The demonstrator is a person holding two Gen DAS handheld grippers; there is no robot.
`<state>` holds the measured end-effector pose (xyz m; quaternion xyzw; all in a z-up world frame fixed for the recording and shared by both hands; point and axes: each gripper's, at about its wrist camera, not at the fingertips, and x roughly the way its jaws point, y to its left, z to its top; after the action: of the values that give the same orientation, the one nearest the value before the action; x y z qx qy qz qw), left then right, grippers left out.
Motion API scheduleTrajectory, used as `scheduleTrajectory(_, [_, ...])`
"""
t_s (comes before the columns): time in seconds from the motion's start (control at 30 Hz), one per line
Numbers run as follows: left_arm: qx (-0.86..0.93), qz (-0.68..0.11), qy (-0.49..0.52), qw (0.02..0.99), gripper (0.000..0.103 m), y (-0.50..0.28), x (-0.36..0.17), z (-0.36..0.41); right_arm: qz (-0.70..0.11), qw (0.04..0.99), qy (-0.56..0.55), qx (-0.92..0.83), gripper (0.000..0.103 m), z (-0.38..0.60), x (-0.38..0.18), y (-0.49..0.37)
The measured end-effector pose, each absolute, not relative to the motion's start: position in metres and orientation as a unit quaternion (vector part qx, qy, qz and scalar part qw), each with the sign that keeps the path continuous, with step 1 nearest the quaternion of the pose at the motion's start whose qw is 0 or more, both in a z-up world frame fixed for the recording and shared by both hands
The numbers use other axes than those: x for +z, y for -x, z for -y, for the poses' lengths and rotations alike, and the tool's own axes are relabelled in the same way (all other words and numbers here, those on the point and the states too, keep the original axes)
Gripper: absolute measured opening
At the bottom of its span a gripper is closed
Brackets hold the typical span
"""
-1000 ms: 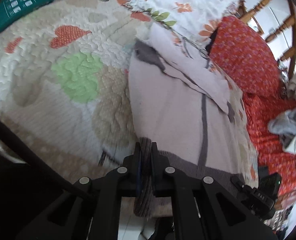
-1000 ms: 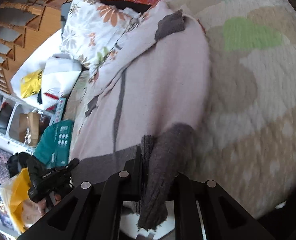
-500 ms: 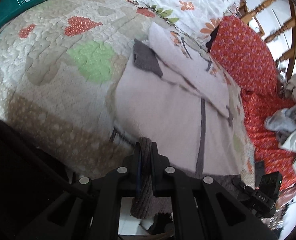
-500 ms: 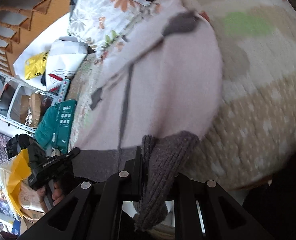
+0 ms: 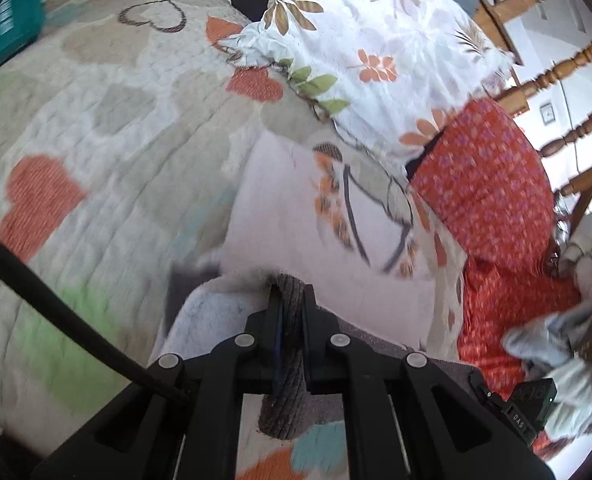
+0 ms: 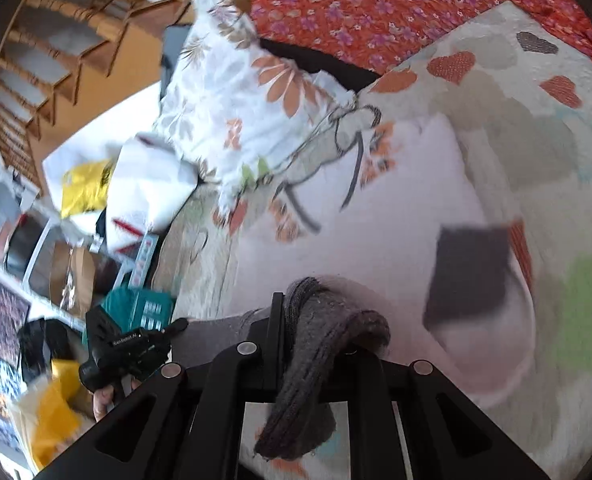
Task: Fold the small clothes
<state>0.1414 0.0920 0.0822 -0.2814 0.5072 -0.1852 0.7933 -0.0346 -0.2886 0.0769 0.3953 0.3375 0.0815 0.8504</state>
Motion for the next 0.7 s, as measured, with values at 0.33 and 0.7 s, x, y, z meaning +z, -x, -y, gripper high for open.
scheduleTrajectory(0.33, [-0.166,-0.521,0.292,0.784,0.007,-0.245,0.051,-0.061,-0.362,0.832,-0.420,0.037,0.011,0.327,0.050,-0.068])
scheduleTrajectory(0.7, [-0.154,-0.474,0.301,0.813,0.051,-0.283,0.061,-0.068,-0.352,0.757,-0.549,0.037,0.032,0.381,-0.008,-0.130])
